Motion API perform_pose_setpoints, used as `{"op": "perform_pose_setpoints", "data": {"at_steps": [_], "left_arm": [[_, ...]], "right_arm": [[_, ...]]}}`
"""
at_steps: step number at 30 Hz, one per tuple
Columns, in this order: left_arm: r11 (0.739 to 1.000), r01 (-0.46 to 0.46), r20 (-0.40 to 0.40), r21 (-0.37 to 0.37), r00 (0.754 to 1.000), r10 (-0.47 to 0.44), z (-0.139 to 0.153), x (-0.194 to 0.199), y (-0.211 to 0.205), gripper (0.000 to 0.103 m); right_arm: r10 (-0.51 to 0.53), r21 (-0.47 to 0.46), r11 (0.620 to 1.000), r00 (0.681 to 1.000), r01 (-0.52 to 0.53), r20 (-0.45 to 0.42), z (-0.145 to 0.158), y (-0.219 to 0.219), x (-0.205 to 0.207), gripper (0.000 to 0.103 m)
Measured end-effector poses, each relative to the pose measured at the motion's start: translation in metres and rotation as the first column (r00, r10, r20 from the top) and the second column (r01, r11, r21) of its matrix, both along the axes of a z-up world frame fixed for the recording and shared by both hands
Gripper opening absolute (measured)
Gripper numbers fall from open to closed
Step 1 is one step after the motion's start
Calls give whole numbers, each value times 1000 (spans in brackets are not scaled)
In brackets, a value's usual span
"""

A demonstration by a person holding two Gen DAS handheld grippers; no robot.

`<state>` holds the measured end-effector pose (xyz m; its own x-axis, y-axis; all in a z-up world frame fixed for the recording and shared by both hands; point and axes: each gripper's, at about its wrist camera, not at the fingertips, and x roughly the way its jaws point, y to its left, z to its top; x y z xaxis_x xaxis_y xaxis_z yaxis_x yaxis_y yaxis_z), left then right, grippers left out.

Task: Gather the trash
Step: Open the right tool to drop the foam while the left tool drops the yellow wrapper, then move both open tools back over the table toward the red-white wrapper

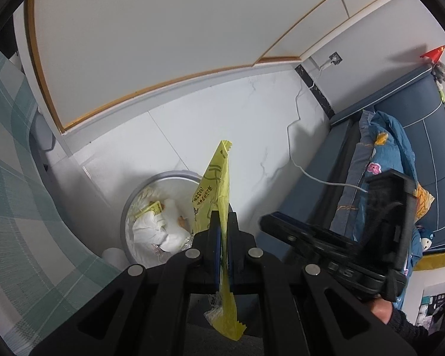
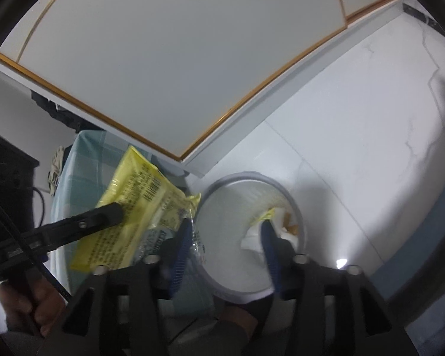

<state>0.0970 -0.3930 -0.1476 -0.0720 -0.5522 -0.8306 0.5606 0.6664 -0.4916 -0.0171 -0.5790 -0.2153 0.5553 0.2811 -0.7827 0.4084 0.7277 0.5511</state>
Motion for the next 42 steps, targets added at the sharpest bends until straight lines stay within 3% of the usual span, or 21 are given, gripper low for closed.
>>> {"op": "perform_pose_setpoints", "data": {"at_steps": [9,19,21,24,25,31,42], "left_arm": [[996,61,-63,62,996,-57,-23,-4,-15,0],[974,99,-96,205,992,-81,-45,-5,-30,1],[970,98,-92,224,993,-79,-46,-5,-29,8],[969,82,-84,231,994,-64,-45,-6,-27,42],[971,73,-75,226,996,-57,-44,-6,-26,48],[983,2,8,183,1000,-4,-29,-5,-12,60],[988,-96,188,123,979,72,19,-12,21,61]], "right_arm": [[-59,19,998,998,59,4,7,-14,-15,64],[-59,40,997,998,59,-3,5,-13,-21,67],[-61,40,997,998,62,-8,5,-13,-22,70],[-57,45,997,998,58,-20,4,-12,-22,73],[-56,44,997,998,57,-22,6,-12,-22,74],[-53,31,998,998,54,-29,11,-6,-23,81],[-40,-29,999,999,41,28,49,9,-29,85]]}}
